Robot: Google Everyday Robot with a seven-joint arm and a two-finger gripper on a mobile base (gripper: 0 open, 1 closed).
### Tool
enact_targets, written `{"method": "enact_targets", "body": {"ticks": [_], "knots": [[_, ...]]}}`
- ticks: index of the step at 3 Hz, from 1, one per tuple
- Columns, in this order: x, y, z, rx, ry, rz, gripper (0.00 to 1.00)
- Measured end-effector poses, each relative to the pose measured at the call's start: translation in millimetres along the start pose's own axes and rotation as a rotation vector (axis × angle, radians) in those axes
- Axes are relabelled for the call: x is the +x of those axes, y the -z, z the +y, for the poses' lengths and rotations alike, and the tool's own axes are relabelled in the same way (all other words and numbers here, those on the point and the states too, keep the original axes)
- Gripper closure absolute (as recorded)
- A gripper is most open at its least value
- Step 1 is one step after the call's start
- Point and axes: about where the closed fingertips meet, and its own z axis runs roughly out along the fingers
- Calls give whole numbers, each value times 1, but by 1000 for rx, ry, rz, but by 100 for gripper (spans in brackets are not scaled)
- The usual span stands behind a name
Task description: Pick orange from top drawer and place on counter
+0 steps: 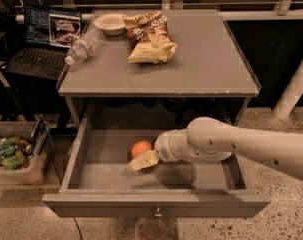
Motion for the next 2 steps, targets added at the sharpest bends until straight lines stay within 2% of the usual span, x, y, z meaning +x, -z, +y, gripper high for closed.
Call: {"method": "enact_targets", "body": {"ticks": [1,2], "knots": [[0,0,0,0,0,0,18],[0,0,0,0,0,0,50]]}}
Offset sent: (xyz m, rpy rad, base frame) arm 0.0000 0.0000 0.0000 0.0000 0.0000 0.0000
